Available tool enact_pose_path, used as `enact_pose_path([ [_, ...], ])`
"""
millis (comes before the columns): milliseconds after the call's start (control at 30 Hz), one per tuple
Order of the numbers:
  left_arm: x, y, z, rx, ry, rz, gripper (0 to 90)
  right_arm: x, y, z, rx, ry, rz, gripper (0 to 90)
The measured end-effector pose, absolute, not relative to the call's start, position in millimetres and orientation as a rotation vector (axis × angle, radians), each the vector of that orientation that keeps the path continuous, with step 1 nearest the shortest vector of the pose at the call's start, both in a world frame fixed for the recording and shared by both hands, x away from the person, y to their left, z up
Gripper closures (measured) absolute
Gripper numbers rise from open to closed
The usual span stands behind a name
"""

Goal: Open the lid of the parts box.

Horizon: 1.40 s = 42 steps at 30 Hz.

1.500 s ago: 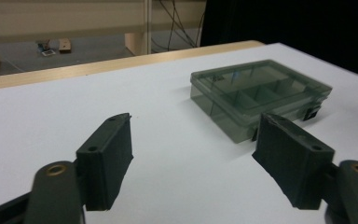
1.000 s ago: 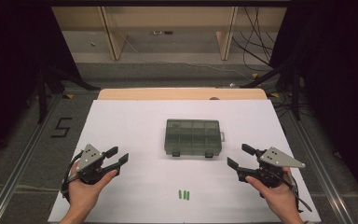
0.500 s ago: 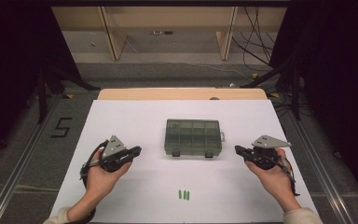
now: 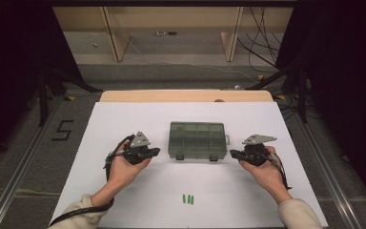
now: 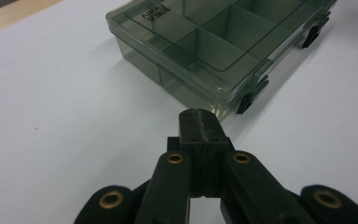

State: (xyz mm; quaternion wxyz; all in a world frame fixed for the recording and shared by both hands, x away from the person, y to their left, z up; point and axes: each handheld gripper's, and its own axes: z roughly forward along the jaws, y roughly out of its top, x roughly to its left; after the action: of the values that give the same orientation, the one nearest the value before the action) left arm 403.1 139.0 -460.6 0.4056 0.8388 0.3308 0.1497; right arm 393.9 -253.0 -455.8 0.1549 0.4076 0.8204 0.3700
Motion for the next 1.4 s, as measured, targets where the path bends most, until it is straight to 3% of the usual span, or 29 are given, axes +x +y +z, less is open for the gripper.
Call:
enact_pose_path([
  [167, 406.2, 130.5, -469.6, 2.191, 0.824, 0.390, 90.0, 394.2, -250.2, -461.2, 1.169, 2.370, 1.045, 90.0],
  [1400, 409.7, 110.1, -473.9, 2.219, 0.764, 0.448, 89.6, 398.6, -241.9, -467.6, 1.163, 2.395, 1.009, 90.0],
])
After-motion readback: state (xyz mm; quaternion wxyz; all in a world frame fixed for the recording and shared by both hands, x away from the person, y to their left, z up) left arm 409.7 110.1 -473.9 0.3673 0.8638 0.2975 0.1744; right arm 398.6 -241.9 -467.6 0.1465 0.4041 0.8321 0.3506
